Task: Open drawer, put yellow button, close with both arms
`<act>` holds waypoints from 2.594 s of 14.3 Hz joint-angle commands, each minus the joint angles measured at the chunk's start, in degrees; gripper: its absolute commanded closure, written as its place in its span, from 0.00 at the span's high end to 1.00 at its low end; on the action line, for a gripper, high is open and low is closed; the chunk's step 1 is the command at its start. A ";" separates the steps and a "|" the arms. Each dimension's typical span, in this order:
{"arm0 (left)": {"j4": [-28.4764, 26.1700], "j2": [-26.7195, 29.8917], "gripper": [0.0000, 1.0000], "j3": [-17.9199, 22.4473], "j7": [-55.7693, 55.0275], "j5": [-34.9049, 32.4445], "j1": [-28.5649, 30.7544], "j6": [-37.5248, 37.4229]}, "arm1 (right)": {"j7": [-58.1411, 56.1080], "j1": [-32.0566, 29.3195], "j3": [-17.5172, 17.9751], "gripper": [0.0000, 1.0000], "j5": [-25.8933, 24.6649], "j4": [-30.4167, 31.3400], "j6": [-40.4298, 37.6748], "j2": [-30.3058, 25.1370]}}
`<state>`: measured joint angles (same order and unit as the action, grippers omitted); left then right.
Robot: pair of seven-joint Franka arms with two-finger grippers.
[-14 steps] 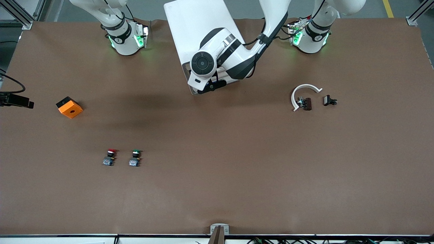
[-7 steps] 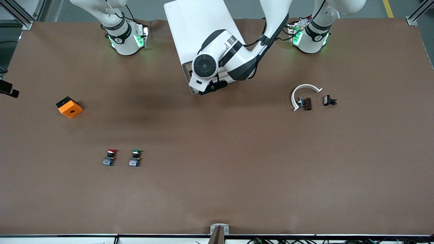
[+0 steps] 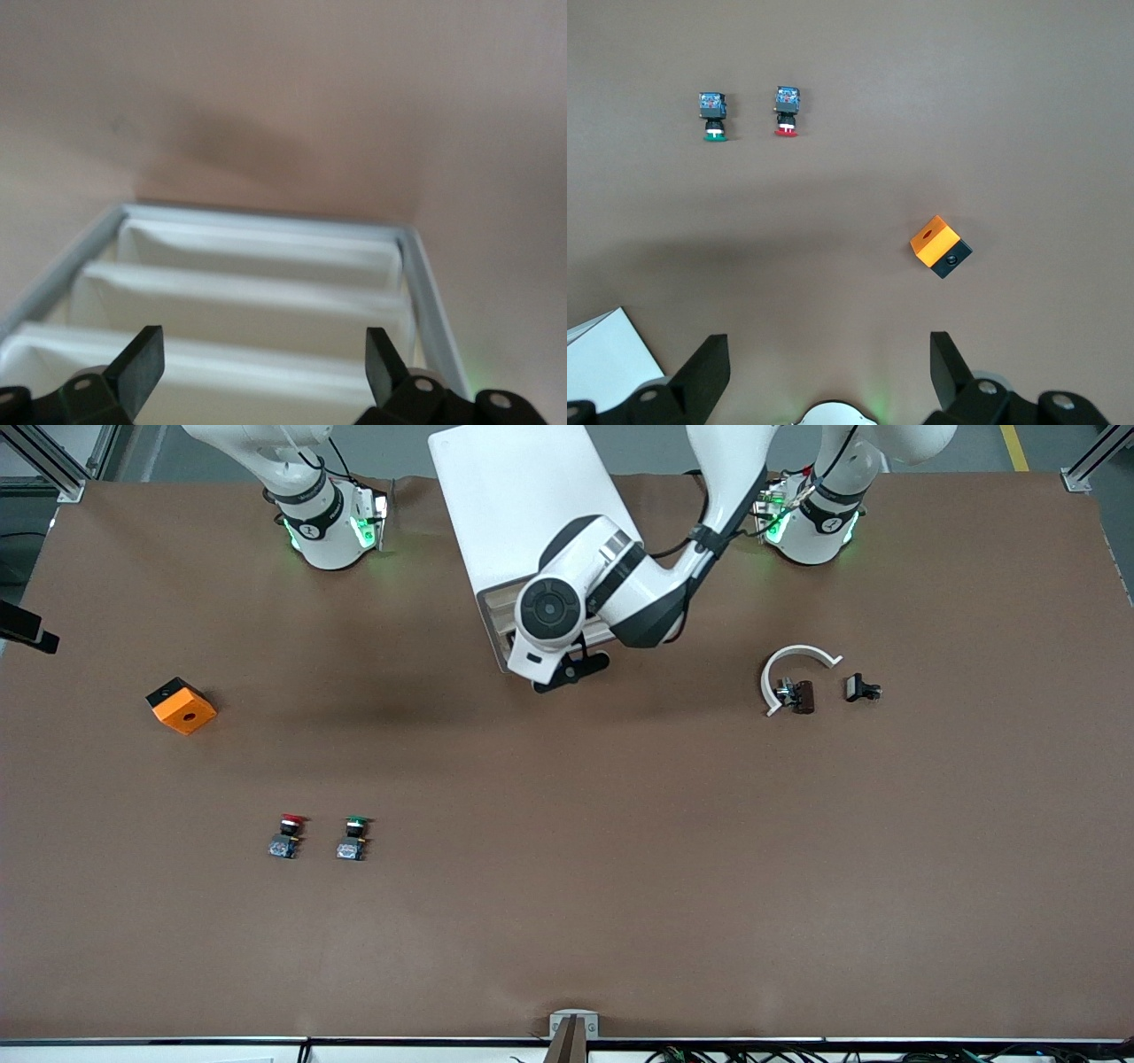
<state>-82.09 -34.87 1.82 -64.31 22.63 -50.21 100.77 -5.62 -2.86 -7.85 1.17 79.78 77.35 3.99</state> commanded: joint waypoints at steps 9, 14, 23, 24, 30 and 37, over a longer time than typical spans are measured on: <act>1.67 4.36 1.00 0.12 11.99 -11.29 14.07 -0.48 | -3.79 -1.71 1.70 1.00 -0.55 12.42 5.88 -9.97; 1.50 8.58 1.00 0.12 19.38 -22.52 19.44 -5.75 | -3.79 -1.71 1.35 1.00 -0.55 12.33 5.88 -10.06; 1.06 16.93 1.00 0.12 38.62 -23.16 30.25 -12.87 | -3.79 -1.71 1.43 1.00 -0.64 12.51 6.14 -10.41; 0.97 17.81 1.00 0.12 40.64 -23.16 31.57 -13.66 | -3.79 -1.71 1.43 1.00 -0.64 12.59 6.15 -10.41; -5.60 26.76 1.00 -0.23 54.44 -23.16 40.70 -14.81 | -3.87 -1.71 1.43 1.00 -0.64 12.51 6.58 -10.41; -25.09 42.05 1.00 -0.32 59.38 -23.16 46.26 -0.70 | -4.05 -1.54 1.43 1.00 -2.47 12.51 6.67 -10.32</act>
<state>-96.35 -0.43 2.36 -5.62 0.44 -4.53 92.63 -8.70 -3.48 -7.28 0.37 90.72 83.33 -4.75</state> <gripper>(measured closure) 0.000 0.000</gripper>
